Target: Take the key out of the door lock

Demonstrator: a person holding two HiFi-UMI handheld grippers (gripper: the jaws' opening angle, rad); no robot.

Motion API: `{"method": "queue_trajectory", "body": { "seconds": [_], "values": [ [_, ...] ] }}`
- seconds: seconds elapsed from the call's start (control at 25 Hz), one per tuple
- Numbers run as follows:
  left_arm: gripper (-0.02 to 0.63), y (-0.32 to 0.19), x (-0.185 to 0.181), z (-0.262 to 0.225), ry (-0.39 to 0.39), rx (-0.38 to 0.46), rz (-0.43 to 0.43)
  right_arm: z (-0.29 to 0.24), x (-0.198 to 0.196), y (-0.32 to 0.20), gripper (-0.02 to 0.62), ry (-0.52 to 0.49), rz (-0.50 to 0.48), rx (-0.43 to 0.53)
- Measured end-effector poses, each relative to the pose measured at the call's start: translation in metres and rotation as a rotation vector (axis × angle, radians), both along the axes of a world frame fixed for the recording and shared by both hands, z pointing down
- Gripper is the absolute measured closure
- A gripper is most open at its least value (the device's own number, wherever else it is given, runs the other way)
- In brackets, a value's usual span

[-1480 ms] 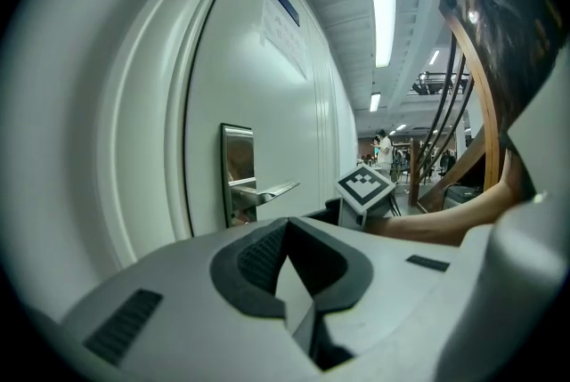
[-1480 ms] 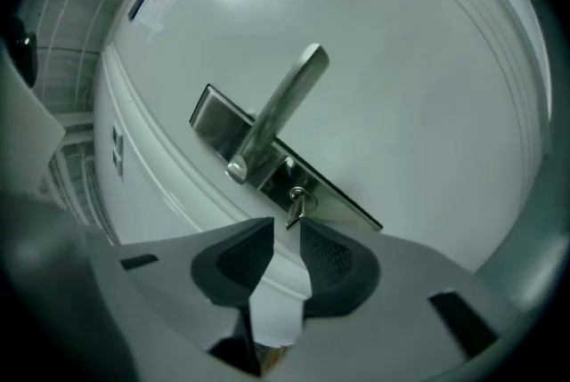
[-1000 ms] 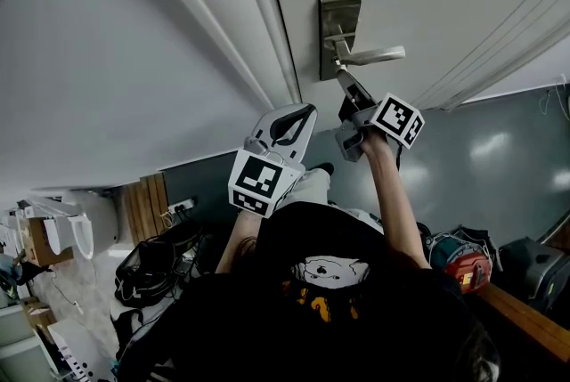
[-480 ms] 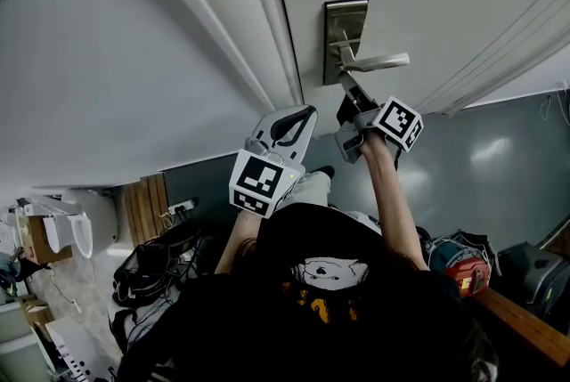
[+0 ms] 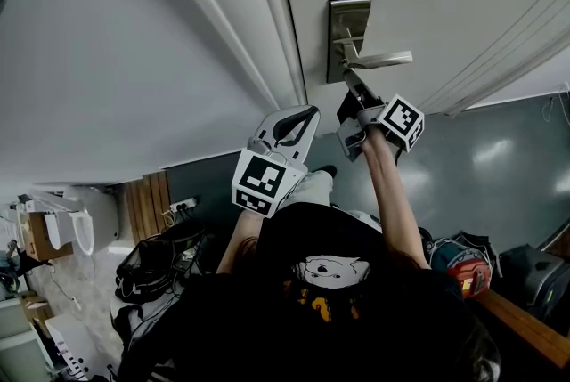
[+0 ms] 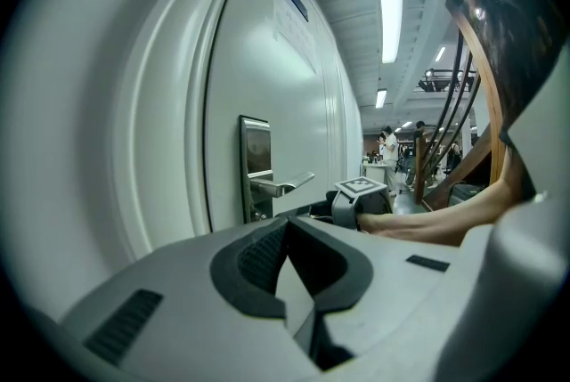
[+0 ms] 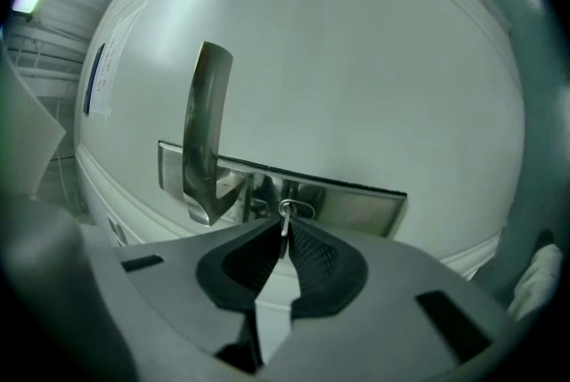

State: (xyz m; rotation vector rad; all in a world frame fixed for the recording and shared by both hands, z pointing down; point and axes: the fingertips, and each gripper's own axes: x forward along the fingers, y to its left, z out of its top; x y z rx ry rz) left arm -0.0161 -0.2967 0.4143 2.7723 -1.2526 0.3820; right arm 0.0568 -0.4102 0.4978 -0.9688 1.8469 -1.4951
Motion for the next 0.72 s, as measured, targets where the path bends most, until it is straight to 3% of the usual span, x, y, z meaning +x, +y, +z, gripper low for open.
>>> {"method": "queue_trajectory", "body": {
  "seconds": [0.72],
  "values": [
    [0.601,0.0066,-0.0062,0.0042,-0.026,-0.025,-0.017,-0.0009,0.0010,0.0048,0.572,-0.093,0.029,-0.046]
  ]
}}
